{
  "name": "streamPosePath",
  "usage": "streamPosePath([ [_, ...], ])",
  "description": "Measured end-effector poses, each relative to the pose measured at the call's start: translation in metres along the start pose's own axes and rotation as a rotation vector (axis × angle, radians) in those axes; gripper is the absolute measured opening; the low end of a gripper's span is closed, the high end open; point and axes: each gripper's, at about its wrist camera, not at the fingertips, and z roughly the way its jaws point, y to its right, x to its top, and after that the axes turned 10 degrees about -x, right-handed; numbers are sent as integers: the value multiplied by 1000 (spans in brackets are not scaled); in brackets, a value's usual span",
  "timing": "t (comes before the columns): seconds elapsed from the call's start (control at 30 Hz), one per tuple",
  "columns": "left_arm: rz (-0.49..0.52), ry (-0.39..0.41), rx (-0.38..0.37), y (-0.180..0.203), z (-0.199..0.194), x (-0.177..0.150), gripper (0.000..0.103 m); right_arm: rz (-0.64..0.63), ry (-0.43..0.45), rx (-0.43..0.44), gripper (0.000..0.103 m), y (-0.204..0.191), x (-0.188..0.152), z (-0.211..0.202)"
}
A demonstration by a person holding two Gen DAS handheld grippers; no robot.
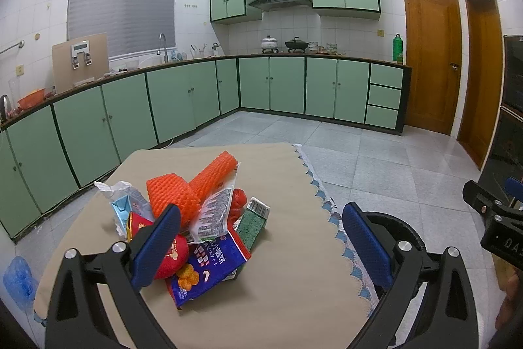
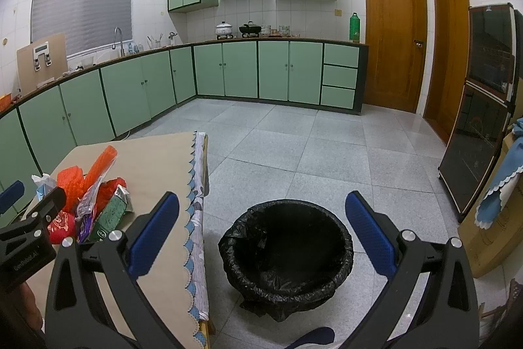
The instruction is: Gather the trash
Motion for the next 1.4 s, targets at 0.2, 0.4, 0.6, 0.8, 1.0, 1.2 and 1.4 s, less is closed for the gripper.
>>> streamPosePath([
  [0.2,0,-1,1,-5,1,1,97,0,0,0,98,1,2,-1],
  [0.4,1,0,2,-3,0,1,97,1,0,0,98,1,1,-2],
  [0.6,2,0,2,0,0,0,97,2,0,-2,98,-1,-1,2],
  [0.8,3,-1,2,0,0,0,97,3,-1,-1,98,2,-4,2],
  [1.0,2,0,4,-2,1,0,97,4,-1,-2,98,2,-4,2],
  [1.2,2,0,4,-2,1,1,97,3,-1,-1,98,2,-4,2],
  [1.4,3,0,4,-2,1,1,97,5,-1,-2,98,2,-4,2],
])
